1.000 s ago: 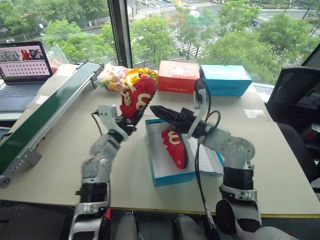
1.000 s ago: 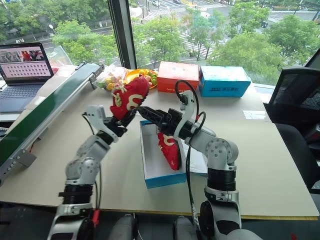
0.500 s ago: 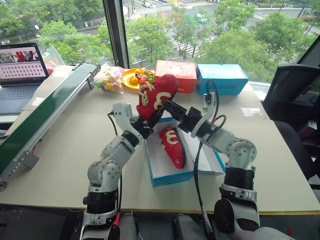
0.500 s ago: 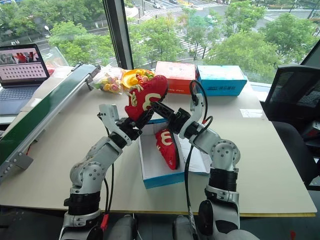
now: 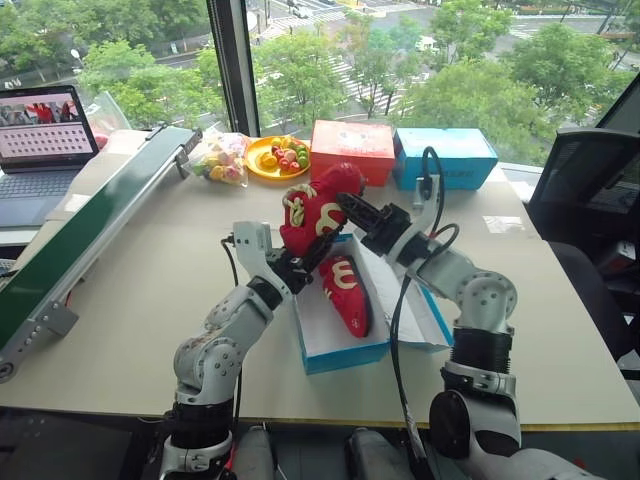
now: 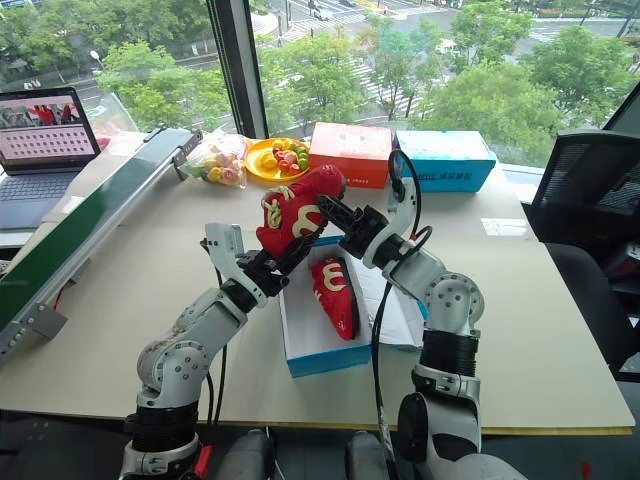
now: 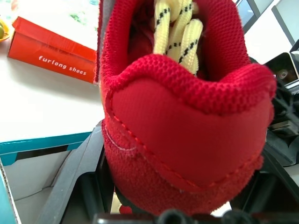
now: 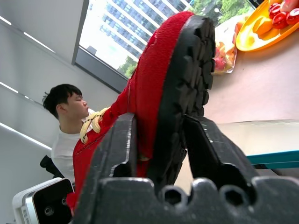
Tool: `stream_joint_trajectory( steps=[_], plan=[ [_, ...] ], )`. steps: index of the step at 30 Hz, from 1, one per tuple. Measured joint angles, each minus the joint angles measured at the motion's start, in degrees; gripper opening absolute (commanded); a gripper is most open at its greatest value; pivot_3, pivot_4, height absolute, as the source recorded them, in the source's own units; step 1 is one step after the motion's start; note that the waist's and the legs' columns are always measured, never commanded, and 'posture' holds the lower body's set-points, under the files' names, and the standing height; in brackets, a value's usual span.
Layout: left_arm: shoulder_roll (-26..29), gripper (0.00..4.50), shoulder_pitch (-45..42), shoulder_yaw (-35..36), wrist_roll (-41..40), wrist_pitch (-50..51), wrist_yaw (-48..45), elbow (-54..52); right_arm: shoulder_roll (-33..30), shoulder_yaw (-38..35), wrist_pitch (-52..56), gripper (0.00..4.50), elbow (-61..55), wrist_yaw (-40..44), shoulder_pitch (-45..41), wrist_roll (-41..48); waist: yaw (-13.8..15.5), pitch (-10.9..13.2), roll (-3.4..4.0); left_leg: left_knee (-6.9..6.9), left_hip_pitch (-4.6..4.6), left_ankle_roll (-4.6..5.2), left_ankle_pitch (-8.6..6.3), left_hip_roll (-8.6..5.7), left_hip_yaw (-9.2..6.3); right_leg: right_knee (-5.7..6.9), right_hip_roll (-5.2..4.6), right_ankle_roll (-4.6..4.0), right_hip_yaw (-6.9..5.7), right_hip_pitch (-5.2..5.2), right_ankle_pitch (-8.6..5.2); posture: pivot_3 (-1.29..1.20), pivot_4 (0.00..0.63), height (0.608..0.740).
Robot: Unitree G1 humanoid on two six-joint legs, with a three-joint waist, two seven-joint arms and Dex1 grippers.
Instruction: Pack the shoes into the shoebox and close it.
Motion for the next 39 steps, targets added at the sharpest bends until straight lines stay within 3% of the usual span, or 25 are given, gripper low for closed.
stream_joint_trajectory(
  steps=[3, 5, 8, 10, 12, 14, 26, 32, 39],
  plan=[
    [1.5, 4.5, -0.1, 1.1, -1.4, 0.2, -0.9, 0.0, -0.8, 0.4, 0.0, 0.26, 0.0, -0.3, -1.9, 0.0, 0.0, 0.0, 0.01, 0.0, 0.0, 0.0, 0.0, 0.0, 0.0, 0.0, 0.0, 0.0, 0.0, -0.01, 0.0, 0.0, 0.15, 0.739],
    [5.6, 4.5, -0.2, 2.6, -2.9, 1.0, -3.2, 0.0, -2.9, 2.0, -0.1, 0.26, 0.0, -0.1, -2.8, -0.6, 0.0, 0.0, 0.02, -0.01, 0.0, 0.0, 0.0, 0.0, 0.0, 0.0, 0.0, 0.0, 0.0, -0.02, 0.0, 0.0, 0.15, 0.739],
    [13.8, 4.5, -0.9, 3.0, -2.8, 1.1, -9.2, 1.1, -7.2, 5.8, -0.1, 0.25, 0.0, 1.6, -3.9, -3.2, 0.0, 0.0, 0.04, -0.04, 0.01, 0.0, 0.0, 0.0, 0.0, -0.05, 0.0, 0.01, -0.01, -0.03, -0.01, 0.0, 0.15, 0.739],
    [24.0, 4.5, -1.3, 1.7, 0.4, -0.7, -15.9, 3.8, -11.6, 8.8, 1.4, 0.25, 0.1, 2.3, -4.9, -5.2, 0.0, 0.1, 0.08, -0.12, 0.01, 0.0, 0.0, 0.0, 0.01, -0.07, 0.01, -0.01, 0.0, -0.1, -0.01, 0.0, 0.15, 0.739],
    [31.6, 4.5, -0.8, 3.9, 3.5, -1.5, -19.6, 8.8, -16.7, 7.8, 5.1, 0.25, -0.1, 3.0, -5.1, -4.3, 0.0, 0.1, 0.15, -0.2, 0.0, 0.0, 0.0, 0.0, 0.03, -0.14, -0.01, -0.03, 0.01, -0.09, -0.03, 0.0, 0.15, 0.739],
    [35.6, 4.5, 0.0, 7.1, 4.5, -1.5, -22.2, 12.6, -21.2, 7.3, 10.0, 0.25, -2.7, 4.7, -3.5, -2.2, 0.2, 0.1, 0.17, -0.29, -0.08, 0.04, -0.03, 0.01, 0.03, -0.34, -0.04, -0.04, -0.02, -0.11, -0.04, 0.0, 0.15, 0.739],
    [38.3, 4.5, 7.0, 4.7, 5.7, -2.7, -33.4, 10.2, -20.1, 7.0, 24.1, 0.25, -9.4, 3.8, 1.2, 6.1, 0.0, 0.1, 0.19, -0.2, -0.18, 0.08, -0.05, 0.05, 0.03, -0.38, -0.04, -0.04, -0.03, -0.13, -0.03, 0.0, 0.15, 0.739],
    [45.4, 4.5, 11.4, 4.7, 5.4, -3.0, -42.6, 5.3, -17.3, 7.0, 26.8, 0.25, -10.4, 1.2, 2.2, 7.7, -0.1, 0.2, 0.22, -0.2, -0.17, 0.08, -0.05, 0.08, 0.04, -0.34, -0.02, -0.04, -0.03, -0.18, -0.03, 0.0, 0.15, 0.739],
    [51.0, 4.5, 8.6, 8.5, 3.2, -3.4, -48.3, 2.8, -17.4, 10.0, 26.4, 0.25, -10.1, 0.8, 3.4, 4.1, 0.1, 0.2, 0.24, -0.17, -0.18, 0.08, -0.05, 0.09, 0.05, -0.35, -0.02, 0.04, -0.04, -0.18, -0.08, 0.0, 0.15, 0.739]
  ],
)
